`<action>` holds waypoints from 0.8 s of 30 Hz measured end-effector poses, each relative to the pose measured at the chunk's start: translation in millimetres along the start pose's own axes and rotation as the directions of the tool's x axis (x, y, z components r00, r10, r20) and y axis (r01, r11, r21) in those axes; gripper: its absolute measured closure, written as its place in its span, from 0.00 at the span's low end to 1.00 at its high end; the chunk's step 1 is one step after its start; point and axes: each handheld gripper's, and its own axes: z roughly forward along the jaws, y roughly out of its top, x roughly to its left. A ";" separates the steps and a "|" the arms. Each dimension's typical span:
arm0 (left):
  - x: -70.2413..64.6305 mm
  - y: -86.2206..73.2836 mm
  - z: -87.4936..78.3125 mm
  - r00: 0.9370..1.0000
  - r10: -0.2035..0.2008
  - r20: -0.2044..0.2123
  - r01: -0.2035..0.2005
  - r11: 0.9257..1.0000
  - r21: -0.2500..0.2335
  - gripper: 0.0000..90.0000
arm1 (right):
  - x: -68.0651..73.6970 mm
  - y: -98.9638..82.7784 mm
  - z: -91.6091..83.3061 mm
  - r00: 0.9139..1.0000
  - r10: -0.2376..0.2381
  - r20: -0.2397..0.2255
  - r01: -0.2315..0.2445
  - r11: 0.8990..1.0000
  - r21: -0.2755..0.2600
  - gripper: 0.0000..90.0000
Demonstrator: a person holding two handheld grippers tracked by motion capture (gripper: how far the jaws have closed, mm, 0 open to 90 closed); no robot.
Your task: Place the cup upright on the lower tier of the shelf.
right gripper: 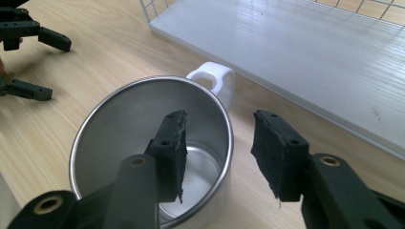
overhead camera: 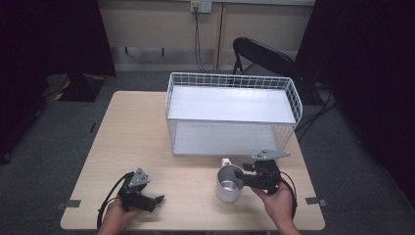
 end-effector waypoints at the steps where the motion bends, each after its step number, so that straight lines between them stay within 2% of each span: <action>1: 0.0 0.0 0.0 1.000 0.000 0.000 0.000 1.000 0.000 0.03 | 0.5 -0.4 0.4 1.000 0.003 0.000 -0.003 1.000 -0.001 0.63; 10: 0.0 0.0 0.0 1.000 0.000 0.000 0.000 1.000 0.000 0.03 | 1.6 -4.5 1.4 1.000 -0.001 0.014 0.002 1.000 -0.017 0.72; 24: 0.0 0.0 0.1 1.000 0.000 0.001 0.000 1.000 0.000 0.03 | 1.1 -9.1 12.0 1.000 -0.007 0.015 0.006 1.000 0.017 0.80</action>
